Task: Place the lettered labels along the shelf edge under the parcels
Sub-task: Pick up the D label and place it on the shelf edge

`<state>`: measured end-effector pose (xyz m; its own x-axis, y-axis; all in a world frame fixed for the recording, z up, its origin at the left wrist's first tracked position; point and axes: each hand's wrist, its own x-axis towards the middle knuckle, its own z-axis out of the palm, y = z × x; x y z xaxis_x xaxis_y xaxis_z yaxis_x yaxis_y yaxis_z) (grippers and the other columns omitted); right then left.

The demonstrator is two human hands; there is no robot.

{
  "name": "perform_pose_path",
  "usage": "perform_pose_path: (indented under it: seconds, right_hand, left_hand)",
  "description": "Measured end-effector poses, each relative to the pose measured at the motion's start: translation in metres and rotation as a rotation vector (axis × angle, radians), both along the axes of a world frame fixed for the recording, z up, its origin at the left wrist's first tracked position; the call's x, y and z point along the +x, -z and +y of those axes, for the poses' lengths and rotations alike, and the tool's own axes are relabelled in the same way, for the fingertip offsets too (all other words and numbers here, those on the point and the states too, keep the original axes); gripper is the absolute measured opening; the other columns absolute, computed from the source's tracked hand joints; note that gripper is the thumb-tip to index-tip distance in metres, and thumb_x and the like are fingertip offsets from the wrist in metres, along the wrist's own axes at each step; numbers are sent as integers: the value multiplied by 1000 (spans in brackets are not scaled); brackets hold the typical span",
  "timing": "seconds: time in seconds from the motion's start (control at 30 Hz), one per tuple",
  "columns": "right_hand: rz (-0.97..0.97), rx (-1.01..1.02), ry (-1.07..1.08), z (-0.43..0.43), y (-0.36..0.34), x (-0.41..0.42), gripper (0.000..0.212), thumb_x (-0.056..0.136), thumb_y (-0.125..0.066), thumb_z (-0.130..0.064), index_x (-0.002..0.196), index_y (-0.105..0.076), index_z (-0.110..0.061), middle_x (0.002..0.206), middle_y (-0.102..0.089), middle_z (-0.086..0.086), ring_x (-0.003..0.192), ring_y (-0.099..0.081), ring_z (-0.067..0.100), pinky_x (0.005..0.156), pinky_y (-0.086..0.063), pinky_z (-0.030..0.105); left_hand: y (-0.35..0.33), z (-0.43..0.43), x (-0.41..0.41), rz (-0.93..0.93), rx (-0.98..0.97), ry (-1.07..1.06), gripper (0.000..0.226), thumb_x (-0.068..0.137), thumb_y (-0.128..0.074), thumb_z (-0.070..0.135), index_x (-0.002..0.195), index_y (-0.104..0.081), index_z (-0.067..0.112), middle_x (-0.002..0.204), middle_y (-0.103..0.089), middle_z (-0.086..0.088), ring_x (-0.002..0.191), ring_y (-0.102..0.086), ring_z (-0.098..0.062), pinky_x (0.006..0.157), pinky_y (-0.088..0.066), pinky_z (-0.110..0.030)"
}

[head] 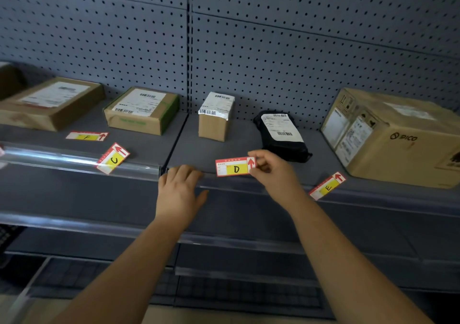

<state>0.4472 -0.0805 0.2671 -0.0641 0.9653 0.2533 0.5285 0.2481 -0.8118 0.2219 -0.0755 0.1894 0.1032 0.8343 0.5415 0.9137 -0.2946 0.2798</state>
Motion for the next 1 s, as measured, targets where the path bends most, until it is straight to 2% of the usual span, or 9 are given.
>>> perform_pose_path:
  seconds: [0.17,0.3,0.5,0.73,1.0]
  right_hand:
    - [-1,-7,-31,7,-1,3,31,89,-65,-9,112,-64,-29,87,-62,-10,80,-58,-2,75,-44,7]
    - [-8,-1,-49,8,0,4,32,89,-66,-8,111,-64,-30,89,-64,-6,83,-59,3,76,-45,8]
    - [-16,1,-48,9,0,0,32,89,-65,-8,113,-64,-29,87,-63,-10,80,-58,-3,74,-44,6]
    - [-44,-2,-10,5,3,2,33,89,-65,-9,115,-64,-29,89,-64,-8,83,-59,2,75,-46,9]
    - [-95,76,15,8,10,-14,33,90,-60,-4,117,-65,-23,88,-62,-10,81,-58,4,78,-50,20]
  left_hand:
    - [4,1,9,-22,37,-76,37,66,-79,34,96,-63,18,100,-55,-4,93,-50,-27,84,-36,-43]
    - [5,1,13,-26,45,-102,37,66,-79,35,94,-62,17,100,-55,-4,93,-49,-27,85,-35,-44]
    - [4,3,15,-9,29,-127,37,66,-80,34,94,-61,19,99,-54,-4,93,-49,-27,84,-37,-46]
    - [6,3,19,-4,39,-148,37,68,-79,33,94,-60,16,99,-54,-7,93,-50,-30,84,-37,-47]
    - [-3,-3,5,13,30,-55,38,68,-75,44,95,-64,20,95,-57,-1,92,-51,-24,88,-29,-42]
